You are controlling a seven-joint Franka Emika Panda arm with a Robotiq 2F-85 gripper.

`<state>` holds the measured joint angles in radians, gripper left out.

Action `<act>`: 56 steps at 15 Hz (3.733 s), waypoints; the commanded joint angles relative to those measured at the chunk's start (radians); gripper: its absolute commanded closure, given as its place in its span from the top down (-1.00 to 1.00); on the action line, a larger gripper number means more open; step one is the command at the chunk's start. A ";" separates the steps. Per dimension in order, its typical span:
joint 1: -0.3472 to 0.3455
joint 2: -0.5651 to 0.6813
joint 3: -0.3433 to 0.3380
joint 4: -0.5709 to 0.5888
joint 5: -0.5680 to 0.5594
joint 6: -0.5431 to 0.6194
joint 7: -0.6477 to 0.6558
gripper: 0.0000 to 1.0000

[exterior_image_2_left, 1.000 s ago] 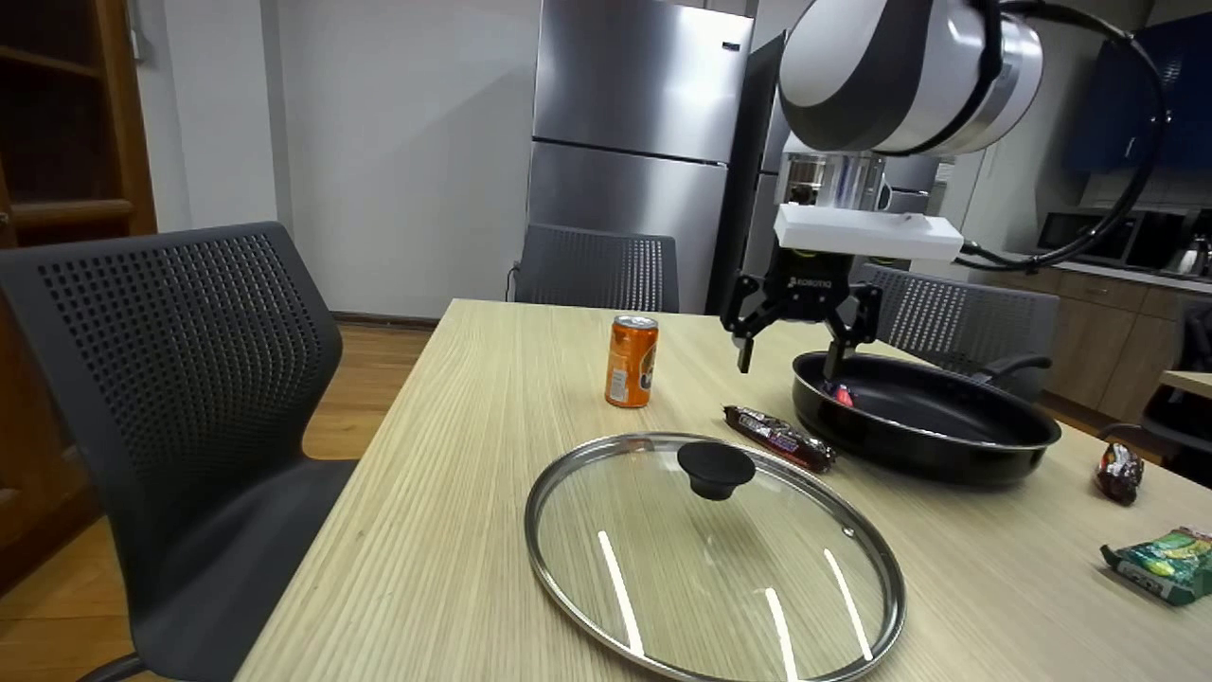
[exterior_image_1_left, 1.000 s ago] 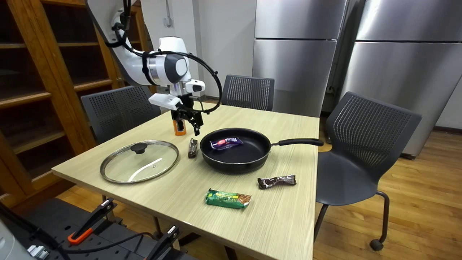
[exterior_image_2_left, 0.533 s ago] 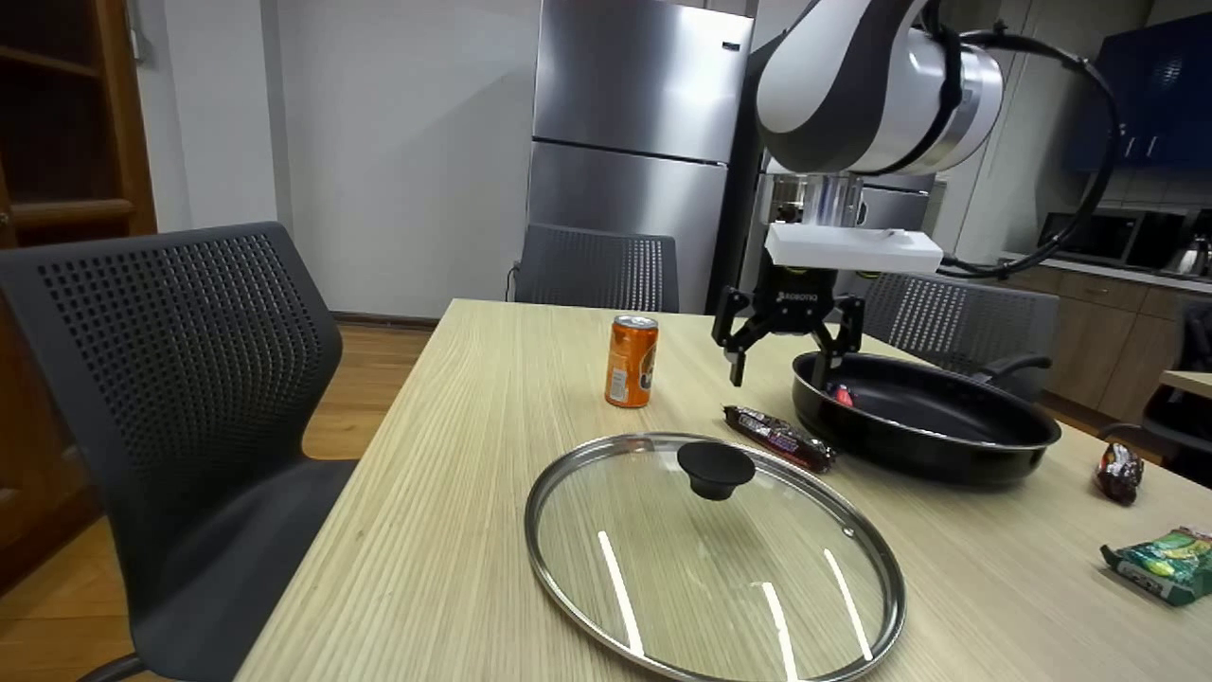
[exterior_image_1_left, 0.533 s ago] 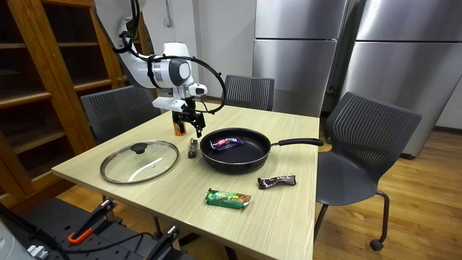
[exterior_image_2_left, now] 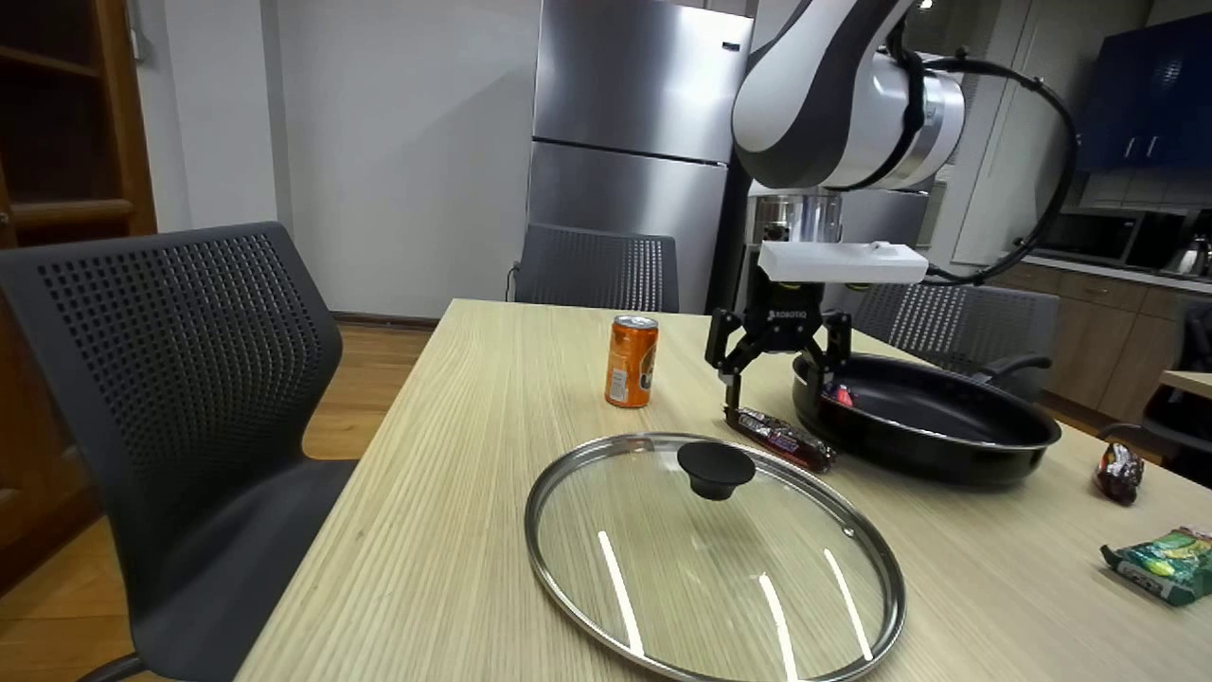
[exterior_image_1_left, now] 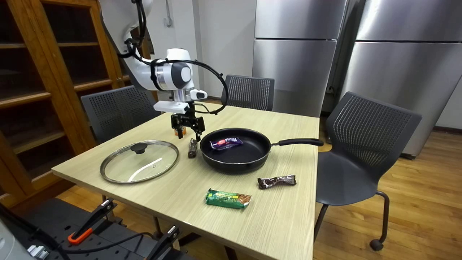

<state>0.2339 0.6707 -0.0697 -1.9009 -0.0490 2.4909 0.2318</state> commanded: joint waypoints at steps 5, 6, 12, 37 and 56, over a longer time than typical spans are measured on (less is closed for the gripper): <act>-0.023 0.071 0.023 0.111 -0.020 -0.104 -0.031 1.00; -0.025 0.081 0.025 0.124 -0.017 -0.113 -0.034 1.00; -0.034 0.123 0.041 0.177 -0.007 -0.143 -0.051 1.00; -0.039 0.101 0.042 0.197 -0.008 -0.144 -0.054 -0.90; -0.163 -0.071 0.038 0.092 0.059 -0.020 -0.050 -0.91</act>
<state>0.1074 0.6681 -0.0449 -1.7300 -0.0211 2.4330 0.1914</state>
